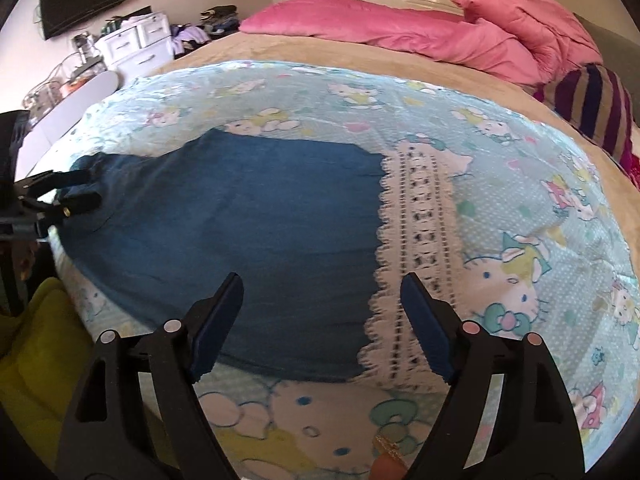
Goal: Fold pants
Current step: 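Release both grippers and smooth the folded denim pants flat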
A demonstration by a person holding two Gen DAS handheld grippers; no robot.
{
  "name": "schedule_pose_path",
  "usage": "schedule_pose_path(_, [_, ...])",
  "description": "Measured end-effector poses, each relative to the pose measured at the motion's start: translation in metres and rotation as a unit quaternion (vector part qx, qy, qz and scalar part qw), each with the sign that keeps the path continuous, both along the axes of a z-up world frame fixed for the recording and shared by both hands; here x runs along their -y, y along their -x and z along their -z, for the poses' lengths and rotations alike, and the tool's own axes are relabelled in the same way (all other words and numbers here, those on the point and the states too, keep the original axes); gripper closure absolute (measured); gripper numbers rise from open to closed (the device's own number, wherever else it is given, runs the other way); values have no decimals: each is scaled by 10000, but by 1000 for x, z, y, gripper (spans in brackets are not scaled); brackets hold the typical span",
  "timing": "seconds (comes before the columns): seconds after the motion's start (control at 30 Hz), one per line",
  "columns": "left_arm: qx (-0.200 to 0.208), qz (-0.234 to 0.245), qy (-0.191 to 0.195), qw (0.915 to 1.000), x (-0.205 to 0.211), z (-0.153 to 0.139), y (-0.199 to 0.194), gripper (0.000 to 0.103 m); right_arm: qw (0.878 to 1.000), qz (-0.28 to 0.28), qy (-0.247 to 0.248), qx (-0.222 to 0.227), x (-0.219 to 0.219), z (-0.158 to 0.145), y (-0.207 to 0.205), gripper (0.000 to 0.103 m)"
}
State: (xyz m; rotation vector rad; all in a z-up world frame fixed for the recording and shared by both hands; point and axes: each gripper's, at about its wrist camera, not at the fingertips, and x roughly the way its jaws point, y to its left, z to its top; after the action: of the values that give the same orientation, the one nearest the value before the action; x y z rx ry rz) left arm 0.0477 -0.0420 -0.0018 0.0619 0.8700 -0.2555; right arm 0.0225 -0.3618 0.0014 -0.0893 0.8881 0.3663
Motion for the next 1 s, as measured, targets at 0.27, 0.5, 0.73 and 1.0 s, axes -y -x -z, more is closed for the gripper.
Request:
schedule_pose_path(0.27, [-254,381,-461,9979,28,17,11,7,9997,-34,160,-155,-16,11,6,26])
schedule_pose_path(0.5, [-848,543,-636,9929,34,48,9,5,9977,79,320,-591,-11,34,2,24])
schedule_pose_path(0.73, [-837,549,-619,9931,32,47,11,5,9982,105,222,-549,-13,39,1,18])
schedule_pose_path(1.0, [-697,482,-552,9949,31,37,16,5,9988,178,-210,-393,-1,22,5,17])
